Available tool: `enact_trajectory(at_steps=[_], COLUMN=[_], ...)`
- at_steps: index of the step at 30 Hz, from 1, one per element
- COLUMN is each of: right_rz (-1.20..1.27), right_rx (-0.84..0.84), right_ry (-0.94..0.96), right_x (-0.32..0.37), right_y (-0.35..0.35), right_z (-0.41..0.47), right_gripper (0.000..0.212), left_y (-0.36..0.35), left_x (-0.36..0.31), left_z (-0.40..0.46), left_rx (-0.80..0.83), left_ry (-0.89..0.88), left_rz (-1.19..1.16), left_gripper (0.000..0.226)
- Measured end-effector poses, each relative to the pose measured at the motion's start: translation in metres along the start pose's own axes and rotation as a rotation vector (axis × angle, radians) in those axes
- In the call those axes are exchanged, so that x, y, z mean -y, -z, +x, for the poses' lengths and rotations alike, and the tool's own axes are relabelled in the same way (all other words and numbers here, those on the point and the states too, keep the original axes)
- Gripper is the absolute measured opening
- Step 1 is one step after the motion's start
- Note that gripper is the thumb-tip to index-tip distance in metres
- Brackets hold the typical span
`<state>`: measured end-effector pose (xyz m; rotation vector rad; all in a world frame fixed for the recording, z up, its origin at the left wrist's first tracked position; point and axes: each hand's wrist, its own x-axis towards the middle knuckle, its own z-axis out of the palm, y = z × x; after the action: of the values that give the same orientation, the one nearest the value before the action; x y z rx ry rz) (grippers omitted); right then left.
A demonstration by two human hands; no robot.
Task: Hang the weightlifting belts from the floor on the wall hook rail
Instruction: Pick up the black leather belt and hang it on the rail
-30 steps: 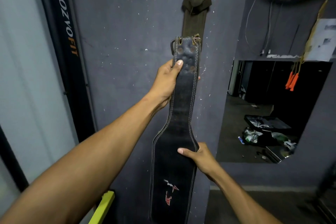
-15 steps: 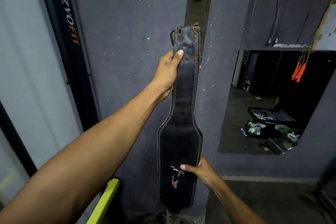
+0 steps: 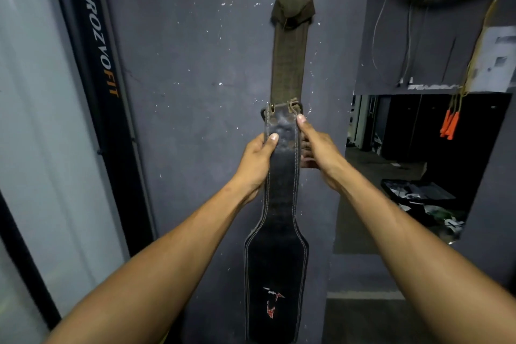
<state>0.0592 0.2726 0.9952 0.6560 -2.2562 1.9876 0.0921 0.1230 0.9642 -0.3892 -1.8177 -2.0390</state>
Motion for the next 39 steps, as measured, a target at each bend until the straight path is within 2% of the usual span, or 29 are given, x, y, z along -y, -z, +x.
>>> enact_trajectory(at_steps=[4,5,7,10,12,16,19,23,27,31,35,39], right_rz=[-0.064,-0.009,0.238,0.508,0.473,0.160,0.235,0.276,0.235,0.229,0.197,0.351], right_rx=[0.035,0.068,0.099,0.072,0.067,-0.083,-0.133,-0.135,-0.155,-0.074,0.041,0.054], right_ry=[-0.079,-0.119,-0.182,-0.118,-0.070,0.036,0.078,0.228,0.331,0.431,0.620,0.528], right_x=[-0.001,0.000,0.005,0.019,0.027,0.011,-0.001,0.004,0.025,0.058,0.075,0.073], right_y=[0.004,0.003,0.001,0.007,0.006,-0.011,-0.017,-0.031,-0.047,-0.053,-0.051,-0.048], right_z=[0.004,0.003,0.002,0.010,0.016,0.040,0.057,0.077,0.099,0.121,0.139,0.164], right_gripper=[0.075,0.071,0.049,0.027,0.023,0.013,0.006,0.027,0.030,0.033,0.045,0.045], left_y=[0.001,0.000,0.000,-0.002,-0.005,-0.008,-0.001,0.010,0.029,0.046,0.060,0.071], left_x=[0.003,0.004,0.008,0.016,0.023,0.035,0.035,0.020,-0.014,-0.039,-0.060,-0.075], left_z=[-0.003,-0.005,-0.008,-0.013,-0.017,-0.008,0.007,0.042,0.087,0.124,0.158,0.183], left_rx=[-0.043,-0.041,-0.042,-0.014,0.001,-0.025,-0.004,-0.034,-0.142,-0.151,-0.115,-0.177], left_ry=[0.002,0.006,0.016,0.035,0.067,0.071,0.054,-0.033,-0.119,-0.144,-0.200,-0.171], left_rz=[0.015,0.017,0.012,0.033,0.072,0.106,0.141,0.185,0.288,0.142,0.021,-0.009], left_gripper=[0.034,0.034,0.034,0.036,0.035,0.027,0.029,0.040,0.052,0.047,0.045,0.044])
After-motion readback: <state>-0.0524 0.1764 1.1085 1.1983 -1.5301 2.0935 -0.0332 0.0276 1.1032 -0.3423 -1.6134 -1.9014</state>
